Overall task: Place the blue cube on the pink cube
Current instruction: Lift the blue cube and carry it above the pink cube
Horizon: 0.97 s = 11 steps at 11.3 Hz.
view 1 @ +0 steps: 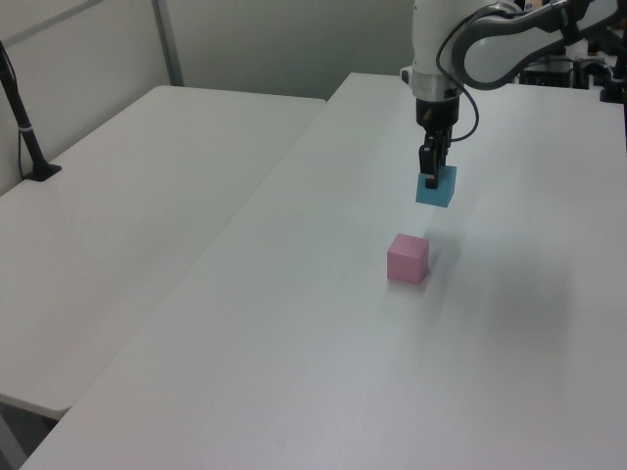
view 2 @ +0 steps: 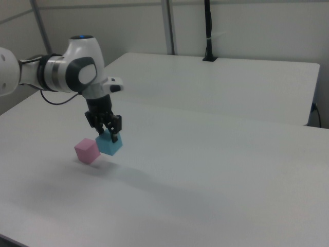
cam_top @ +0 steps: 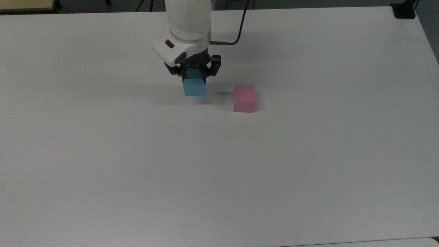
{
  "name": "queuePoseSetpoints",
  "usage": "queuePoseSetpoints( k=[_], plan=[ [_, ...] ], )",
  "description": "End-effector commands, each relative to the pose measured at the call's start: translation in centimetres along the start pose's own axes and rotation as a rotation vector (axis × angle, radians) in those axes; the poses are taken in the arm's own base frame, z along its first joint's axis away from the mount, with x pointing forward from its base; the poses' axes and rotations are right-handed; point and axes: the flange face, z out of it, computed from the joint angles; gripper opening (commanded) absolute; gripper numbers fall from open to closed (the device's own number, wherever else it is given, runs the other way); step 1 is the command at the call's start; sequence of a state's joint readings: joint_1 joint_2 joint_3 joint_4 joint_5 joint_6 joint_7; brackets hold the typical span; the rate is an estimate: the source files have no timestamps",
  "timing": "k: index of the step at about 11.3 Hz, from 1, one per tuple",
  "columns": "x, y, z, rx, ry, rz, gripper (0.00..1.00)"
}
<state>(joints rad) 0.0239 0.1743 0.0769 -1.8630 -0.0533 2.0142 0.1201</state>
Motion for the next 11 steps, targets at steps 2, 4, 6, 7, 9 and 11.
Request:
queuePoseSetpoints(
  k=[2, 4, 6, 7, 9, 11],
  plan=[
    [-0.2, -6.5, -2.8, 0.015, 0.011, 0.132, 0.45],
    [-0.5, -8.7, -3.4, 0.018, 0.020, 0.173, 0.45],
    [-1.0, -11.2, -2.5, 0.012, 0.002, 0.181, 0.45],
    [-1.0, -11.8, -1.8, 0.008, -0.008, 0.184, 0.45],
    [-0.8, -12.3, -1.2, 0.006, -0.009, 0.200, 0.45],
    [-0.1, -13.2, -0.7, 0.004, -0.008, 0.211, 0.48]
  ],
)
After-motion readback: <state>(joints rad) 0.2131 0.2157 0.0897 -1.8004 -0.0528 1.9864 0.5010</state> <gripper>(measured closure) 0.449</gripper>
